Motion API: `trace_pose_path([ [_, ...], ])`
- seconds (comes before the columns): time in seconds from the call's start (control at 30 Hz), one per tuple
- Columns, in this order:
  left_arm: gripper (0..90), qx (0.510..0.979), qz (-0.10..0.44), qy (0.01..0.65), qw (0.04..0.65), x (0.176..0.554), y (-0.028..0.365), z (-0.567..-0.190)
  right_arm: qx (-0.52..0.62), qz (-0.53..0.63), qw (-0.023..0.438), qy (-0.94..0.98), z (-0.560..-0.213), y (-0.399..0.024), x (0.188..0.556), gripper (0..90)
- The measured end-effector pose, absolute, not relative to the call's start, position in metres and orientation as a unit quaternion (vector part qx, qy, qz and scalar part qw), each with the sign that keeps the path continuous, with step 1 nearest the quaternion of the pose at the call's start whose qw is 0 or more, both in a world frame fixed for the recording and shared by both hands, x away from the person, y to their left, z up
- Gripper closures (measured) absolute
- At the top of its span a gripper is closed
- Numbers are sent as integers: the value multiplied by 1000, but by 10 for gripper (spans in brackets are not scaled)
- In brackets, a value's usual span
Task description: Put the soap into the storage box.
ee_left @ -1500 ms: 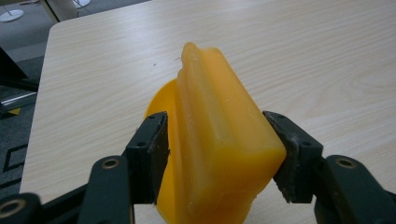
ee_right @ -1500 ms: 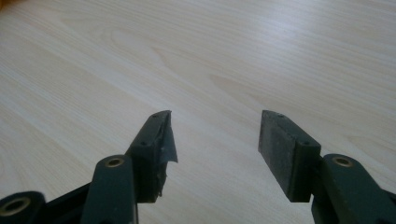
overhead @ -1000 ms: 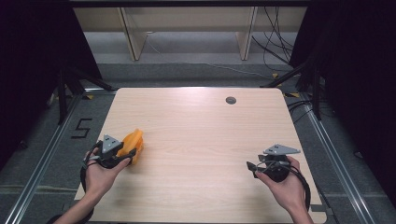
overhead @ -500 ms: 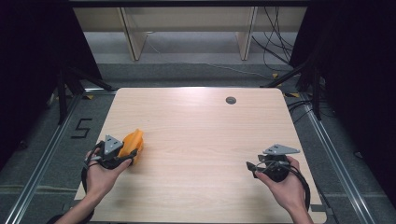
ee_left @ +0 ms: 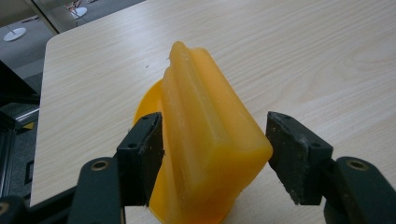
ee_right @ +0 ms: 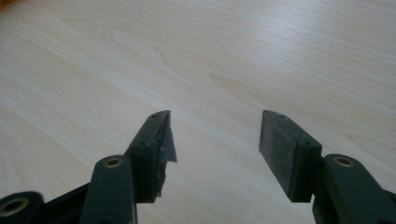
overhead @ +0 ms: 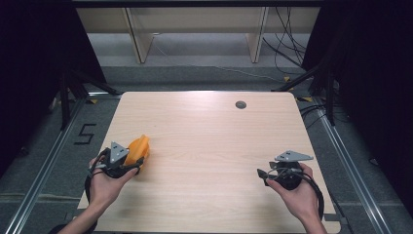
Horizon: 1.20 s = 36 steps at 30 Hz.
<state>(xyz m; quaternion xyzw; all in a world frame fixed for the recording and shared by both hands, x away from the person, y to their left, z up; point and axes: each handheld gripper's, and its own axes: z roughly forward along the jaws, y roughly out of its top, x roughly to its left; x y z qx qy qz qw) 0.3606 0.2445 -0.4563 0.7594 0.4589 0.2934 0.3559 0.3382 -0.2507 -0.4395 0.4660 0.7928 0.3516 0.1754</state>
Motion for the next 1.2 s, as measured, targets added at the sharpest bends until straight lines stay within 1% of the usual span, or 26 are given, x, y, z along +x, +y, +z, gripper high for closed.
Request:
trace_pose_path([
  [0.3,351,764,296,448,359,351,246,-453,466,361,169,790,-440,-251,338,442],
  [0.33,340,767,289,445,361,348,246,-453,471,353,172,790,-439,-251,337,442],
  [0.5,333,763,288,446,368,337,249,-451,464,356,176,792,-439,-252,338,443],
  [0.63,322,758,284,451,376,322,260,-448,477,352,172,787,-439,-252,336,442],
  [0.67,317,758,284,451,376,322,260,-448,463,356,181,791,-441,-253,339,441],
  [0.83,314,754,279,457,379,310,272,-448,469,353,175,791,-439,-252,338,441],
  [1.1,313,714,290,492,406,295,300,-447,473,350,176,789,-439,-252,336,441],
  [1.2,313,712,281,500,405,291,306,-450,470,357,173,788,-440,-253,337,442],
])
